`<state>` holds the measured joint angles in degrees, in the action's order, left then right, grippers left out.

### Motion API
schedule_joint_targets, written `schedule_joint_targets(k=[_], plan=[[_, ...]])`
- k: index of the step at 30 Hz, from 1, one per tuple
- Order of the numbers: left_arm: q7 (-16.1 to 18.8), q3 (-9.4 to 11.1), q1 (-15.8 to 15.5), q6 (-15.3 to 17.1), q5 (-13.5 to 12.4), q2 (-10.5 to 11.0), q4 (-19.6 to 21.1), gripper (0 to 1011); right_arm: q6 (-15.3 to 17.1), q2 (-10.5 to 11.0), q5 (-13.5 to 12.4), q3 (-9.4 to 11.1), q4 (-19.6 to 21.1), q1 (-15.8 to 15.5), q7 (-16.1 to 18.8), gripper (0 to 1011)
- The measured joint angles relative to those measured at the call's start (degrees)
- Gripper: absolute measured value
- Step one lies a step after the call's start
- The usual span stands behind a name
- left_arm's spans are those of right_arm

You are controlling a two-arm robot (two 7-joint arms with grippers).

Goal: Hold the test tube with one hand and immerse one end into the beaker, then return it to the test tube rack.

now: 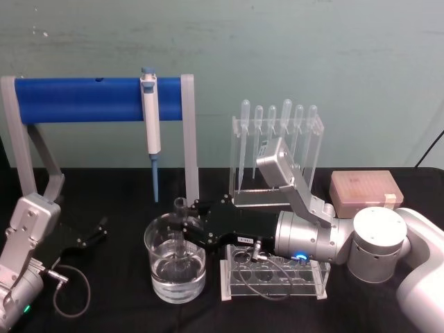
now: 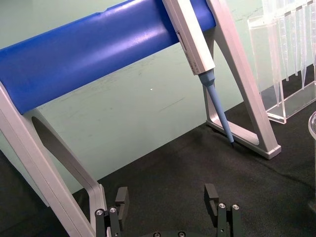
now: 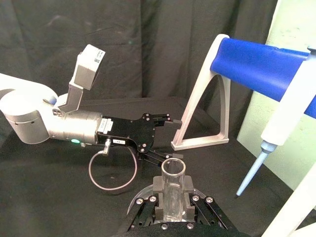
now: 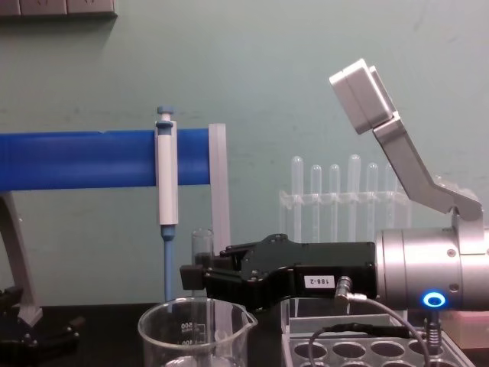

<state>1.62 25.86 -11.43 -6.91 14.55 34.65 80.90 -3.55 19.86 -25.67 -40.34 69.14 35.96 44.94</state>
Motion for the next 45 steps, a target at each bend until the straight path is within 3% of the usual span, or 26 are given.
schedule_joint_targets(k=[12,23,45], plan=[[0.0,0.0,0.0,0.0,0.0,0.0,0.0,1000,-0.17,0.04,-0.82,0.3,0.38,0.5,1.55,224],[0.0,0.0,0.0,0.0,0.0,0.0,0.0,1000,2.24,1.75,-2.29,0.86,5.11,1.29,1.89,224],[0.0,0.0,0.0,0.0,0.0,0.0,0.0,1000,7.77,8.41,-6.51,2.96,16.53,3.89,0.1,224]])
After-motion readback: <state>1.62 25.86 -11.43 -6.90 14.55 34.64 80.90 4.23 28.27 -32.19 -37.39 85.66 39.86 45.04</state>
